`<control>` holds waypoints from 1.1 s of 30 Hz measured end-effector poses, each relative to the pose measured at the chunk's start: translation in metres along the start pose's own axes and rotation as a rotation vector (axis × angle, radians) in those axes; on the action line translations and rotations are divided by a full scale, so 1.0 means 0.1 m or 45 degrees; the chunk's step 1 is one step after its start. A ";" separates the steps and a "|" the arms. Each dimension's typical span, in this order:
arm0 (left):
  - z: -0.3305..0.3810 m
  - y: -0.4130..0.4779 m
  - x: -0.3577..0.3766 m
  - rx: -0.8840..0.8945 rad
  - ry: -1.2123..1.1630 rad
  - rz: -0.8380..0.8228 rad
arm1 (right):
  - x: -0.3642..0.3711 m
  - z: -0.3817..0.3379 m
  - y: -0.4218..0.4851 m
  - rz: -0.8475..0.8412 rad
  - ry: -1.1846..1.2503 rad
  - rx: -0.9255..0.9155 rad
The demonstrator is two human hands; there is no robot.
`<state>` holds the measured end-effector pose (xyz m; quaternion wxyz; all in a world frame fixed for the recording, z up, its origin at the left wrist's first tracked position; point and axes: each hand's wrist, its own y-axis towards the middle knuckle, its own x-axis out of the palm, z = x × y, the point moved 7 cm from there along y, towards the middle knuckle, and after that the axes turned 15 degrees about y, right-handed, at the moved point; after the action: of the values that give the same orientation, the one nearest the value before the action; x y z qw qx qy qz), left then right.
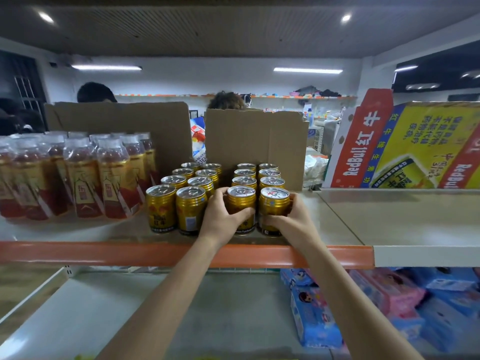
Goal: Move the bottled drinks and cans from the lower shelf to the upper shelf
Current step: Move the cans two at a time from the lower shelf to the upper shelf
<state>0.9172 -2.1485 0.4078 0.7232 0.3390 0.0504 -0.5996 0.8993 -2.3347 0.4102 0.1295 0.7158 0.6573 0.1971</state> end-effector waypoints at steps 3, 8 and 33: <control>0.00 0.00 -0.02 0.021 0.014 0.028 | -0.01 0.03 0.01 0.026 -0.028 0.002; 0.00 0.01 -0.03 0.063 0.060 0.083 | -0.06 0.08 0.03 0.063 -0.075 0.011; 0.16 -0.10 -0.10 0.099 0.191 0.084 | -0.03 0.12 0.07 0.054 -0.109 -0.008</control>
<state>0.9001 -2.1501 0.4208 0.7232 0.4122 0.0699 -0.5497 0.9105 -2.3375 0.4026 0.1555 0.7369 0.6352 0.1711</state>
